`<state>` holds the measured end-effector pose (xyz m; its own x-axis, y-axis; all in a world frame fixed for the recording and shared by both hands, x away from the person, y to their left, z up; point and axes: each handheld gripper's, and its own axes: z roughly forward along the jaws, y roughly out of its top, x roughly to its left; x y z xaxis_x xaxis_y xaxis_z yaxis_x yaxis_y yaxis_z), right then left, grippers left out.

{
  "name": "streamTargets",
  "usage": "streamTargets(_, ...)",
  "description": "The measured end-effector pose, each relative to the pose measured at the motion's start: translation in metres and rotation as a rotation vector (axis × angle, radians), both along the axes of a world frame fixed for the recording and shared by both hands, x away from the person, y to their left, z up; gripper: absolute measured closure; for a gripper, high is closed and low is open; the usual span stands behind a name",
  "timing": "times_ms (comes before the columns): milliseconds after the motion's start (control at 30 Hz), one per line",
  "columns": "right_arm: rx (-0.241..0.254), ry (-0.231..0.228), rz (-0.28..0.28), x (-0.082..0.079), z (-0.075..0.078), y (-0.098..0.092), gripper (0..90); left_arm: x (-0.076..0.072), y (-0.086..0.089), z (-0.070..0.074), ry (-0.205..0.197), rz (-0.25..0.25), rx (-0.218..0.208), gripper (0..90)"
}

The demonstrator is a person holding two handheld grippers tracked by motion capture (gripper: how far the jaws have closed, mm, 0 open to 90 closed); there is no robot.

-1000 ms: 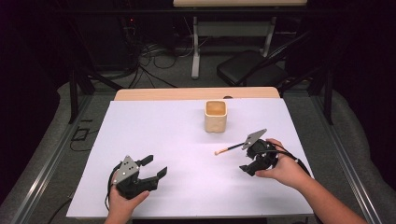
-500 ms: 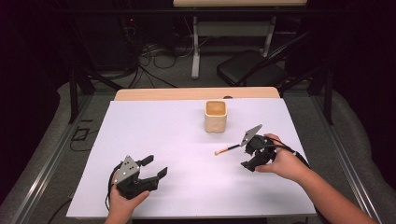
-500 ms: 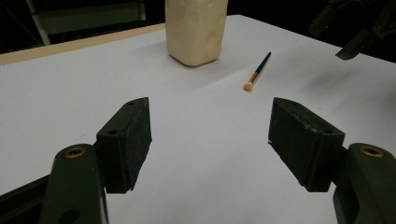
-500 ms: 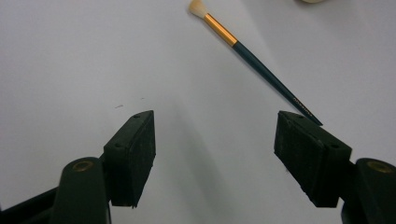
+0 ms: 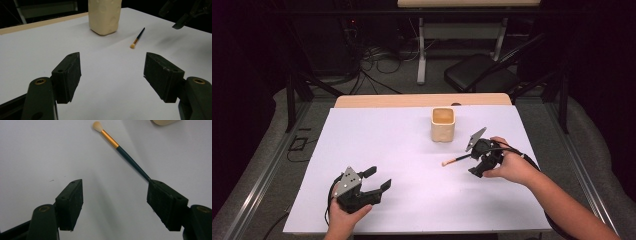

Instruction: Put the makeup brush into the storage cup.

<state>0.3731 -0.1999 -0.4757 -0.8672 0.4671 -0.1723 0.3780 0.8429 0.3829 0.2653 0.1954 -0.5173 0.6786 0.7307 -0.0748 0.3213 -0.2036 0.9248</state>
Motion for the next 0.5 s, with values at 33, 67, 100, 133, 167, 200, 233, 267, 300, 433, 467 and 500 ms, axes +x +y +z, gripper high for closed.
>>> streamTargets(33,-0.006,0.003,0.001,0.002,0.001,0.0,28.9,0.0,0.0,0.0,0.0,0.0,0.001,29.9)
streamTargets(67,-0.005,0.001,0.002,0.003,0.001,0.0,28.9,0.0,0.0,0.0,0.001,0.0,0.001,29.9)
streamTargets(100,-0.009,-0.004,0.004,0.004,0.001,0.001,28.9,0.0,0.0,0.0,0.001,-0.001,0.001,29.9)
streamTargets(133,-0.012,-0.003,0.003,0.005,0.002,0.001,28.9,0.0,0.0,0.0,0.0,-0.001,0.002,29.9)
streamTargets(167,-0.009,-0.009,0.004,0.007,0.001,0.001,28.9,0.0,0.0,0.0,-0.001,-0.001,0.002,29.9)
streamTargets(200,-0.012,-0.006,0.003,0.007,0.002,0.001,28.9,0.0,0.0,0.0,-0.001,-0.001,0.002,29.9)
streamTargets(233,-0.017,-0.009,0.008,0.008,0.002,0.001,28.9,0.0,0.0,0.0,-0.001,-0.001,0.002,29.9)
streamTargets(267,-0.008,-0.011,0.003,0.009,0.002,0.002,28.9,0.0,0.0,0.0,-0.001,-0.001,0.003,29.9)
streamTargets(300,-0.014,-0.01,0.004,0.01,0.003,0.002,28.9,0.0,0.0,0.0,-0.001,-0.001,0.003,30.0)
streamTargets(433,-0.018,-0.015,0.007,0.012,0.003,0.004,28.8,0.0,0.0,0.0,-0.001,-0.004,0.003,30.0)
streamTargets(467,-0.019,-0.013,0.004,0.012,0.003,0.004,28.8,0.0,0.0,0.0,-0.001,-0.004,0.004,30.0)
streamTargets(500,-0.02,-0.016,0.006,0.013,0.003,0.005,28.6,0.0,0.0,0.0,-0.001,-0.004,0.004,30.0)
